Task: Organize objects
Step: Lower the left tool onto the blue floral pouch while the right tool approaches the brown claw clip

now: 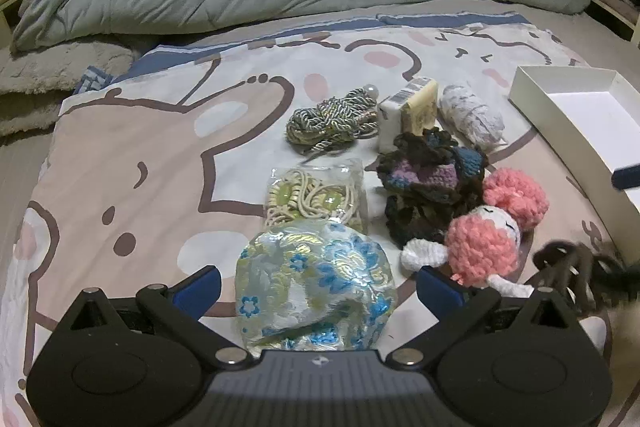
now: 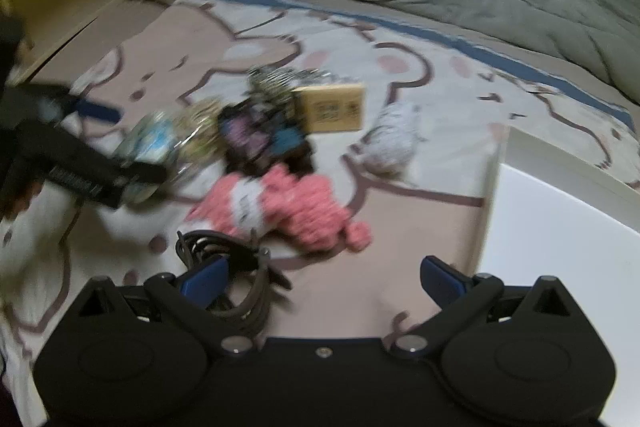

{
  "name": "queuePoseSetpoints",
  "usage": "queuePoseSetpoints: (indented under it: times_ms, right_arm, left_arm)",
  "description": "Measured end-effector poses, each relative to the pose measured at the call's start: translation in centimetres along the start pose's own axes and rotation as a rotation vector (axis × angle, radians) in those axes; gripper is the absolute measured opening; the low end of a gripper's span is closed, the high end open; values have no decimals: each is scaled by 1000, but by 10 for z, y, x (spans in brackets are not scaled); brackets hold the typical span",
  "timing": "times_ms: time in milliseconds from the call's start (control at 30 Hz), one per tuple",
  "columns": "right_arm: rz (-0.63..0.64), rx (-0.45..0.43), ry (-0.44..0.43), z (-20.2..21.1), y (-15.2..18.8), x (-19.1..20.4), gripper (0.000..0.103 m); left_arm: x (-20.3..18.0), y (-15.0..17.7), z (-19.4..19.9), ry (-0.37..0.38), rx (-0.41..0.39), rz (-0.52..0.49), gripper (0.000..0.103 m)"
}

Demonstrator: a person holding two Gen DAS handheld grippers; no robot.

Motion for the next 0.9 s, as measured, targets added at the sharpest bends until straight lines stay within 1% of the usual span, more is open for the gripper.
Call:
queuePoseSetpoints:
  times_ms: [100, 267, 400, 500, 567, 633, 700, 733, 800, 833, 900]
  right_arm:
    - [72, 17, -27, -1, 9, 18, 103]
    - [201, 36, -114, 4, 24, 46, 103]
    - [304, 18, -193, 13, 31, 60, 103]
    - [351, 4, -261, 18, 33, 67, 102]
    - [368, -3, -286, 17, 34, 71, 94]
    - [392, 2, -294, 14, 35, 76, 75]
    - [427, 16, -312, 11, 38, 81, 67]
    - [446, 13, -325, 11, 39, 85, 64]
    - [474, 3, -349, 11, 40, 91, 63]
    - [486, 0, -352, 12, 40, 93, 63]
    - [506, -10, -341, 11, 39, 96, 59]
  left_arm:
    - [2, 0, 0, 3, 2, 7, 100]
    - [4, 4, -4, 22, 28, 14, 95]
    - [1, 9, -7, 40, 47, -14, 93]
    - [0, 10, -9, 43, 55, -25, 93]
    - [1, 11, -12, 38, 67, -29, 90]
    - [2, 13, -16, 10, 94, -36, 85]
    - [3, 14, -18, -6, 102, -48, 84]
    - [3, 15, -19, -5, 102, -52, 84]
    - [3, 15, -20, -6, 104, -49, 83]
    - [3, 15, -20, -10, 106, -48, 81]
    - [4, 16, -21, -21, 116, -46, 76]
Point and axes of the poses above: each gripper's, at about its wrist camera, not at the fingertips, and z roughly against the way its jaws point, x to its left, y to its underside, the point moved 7 cm from there along -z, roughly the way its jaws point, and after that the axes turned 1 degree about y, right-handed, at the moved point
